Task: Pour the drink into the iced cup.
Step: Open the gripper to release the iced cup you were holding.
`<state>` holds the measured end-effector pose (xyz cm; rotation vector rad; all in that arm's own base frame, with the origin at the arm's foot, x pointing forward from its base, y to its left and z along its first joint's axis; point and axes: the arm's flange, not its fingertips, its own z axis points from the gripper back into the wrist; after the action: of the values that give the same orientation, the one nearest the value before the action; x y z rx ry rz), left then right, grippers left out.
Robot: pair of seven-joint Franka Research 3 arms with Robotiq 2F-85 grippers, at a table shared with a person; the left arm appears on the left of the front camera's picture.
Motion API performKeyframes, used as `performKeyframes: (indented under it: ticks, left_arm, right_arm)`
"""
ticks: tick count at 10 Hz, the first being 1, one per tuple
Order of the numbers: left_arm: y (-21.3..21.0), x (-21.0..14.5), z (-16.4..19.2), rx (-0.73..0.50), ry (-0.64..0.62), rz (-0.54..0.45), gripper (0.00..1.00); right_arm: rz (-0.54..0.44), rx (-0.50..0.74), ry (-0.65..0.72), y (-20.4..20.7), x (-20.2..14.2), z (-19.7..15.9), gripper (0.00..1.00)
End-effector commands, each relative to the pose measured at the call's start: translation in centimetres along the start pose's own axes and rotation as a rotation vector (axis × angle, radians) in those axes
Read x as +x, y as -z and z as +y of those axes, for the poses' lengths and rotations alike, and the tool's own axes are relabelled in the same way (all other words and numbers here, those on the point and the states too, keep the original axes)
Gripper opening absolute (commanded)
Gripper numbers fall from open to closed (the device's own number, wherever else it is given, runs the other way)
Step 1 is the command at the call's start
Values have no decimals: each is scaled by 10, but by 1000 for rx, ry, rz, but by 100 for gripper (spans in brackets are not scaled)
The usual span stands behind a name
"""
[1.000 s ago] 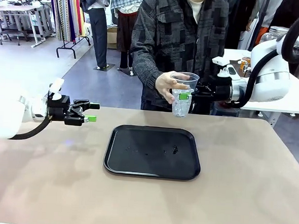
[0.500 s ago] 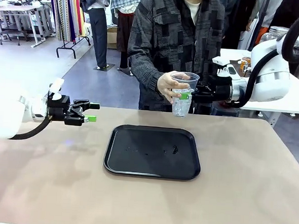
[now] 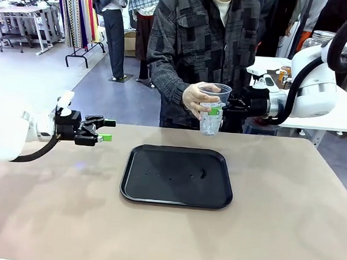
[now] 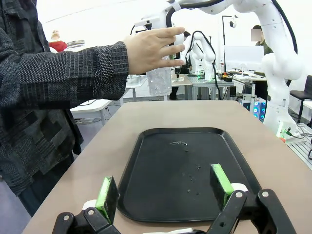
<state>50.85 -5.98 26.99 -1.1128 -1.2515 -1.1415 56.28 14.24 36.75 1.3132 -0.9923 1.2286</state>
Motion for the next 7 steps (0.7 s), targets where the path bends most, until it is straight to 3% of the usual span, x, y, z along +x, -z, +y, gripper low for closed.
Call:
performKeyframes:
  ticks: [1, 2, 4, 7]
  left_arm:
    - [0, 1, 0, -1, 1, -4, 100]
    - [0, 1, 0, -1, 1, -4, 100]
    - [0, 1, 0, -1, 1, -4, 100]
    - [0, 1, 0, -1, 1, -4, 100]
  right_arm:
    - [0, 1, -16, 0, 3, 3, 63]
    - [0, 0, 0, 0, 0, 0, 63]
    - [-3, 1, 15, -5, -2, 1, 98]
    - [-9, -30, 26, -25, -13, 4, 100]
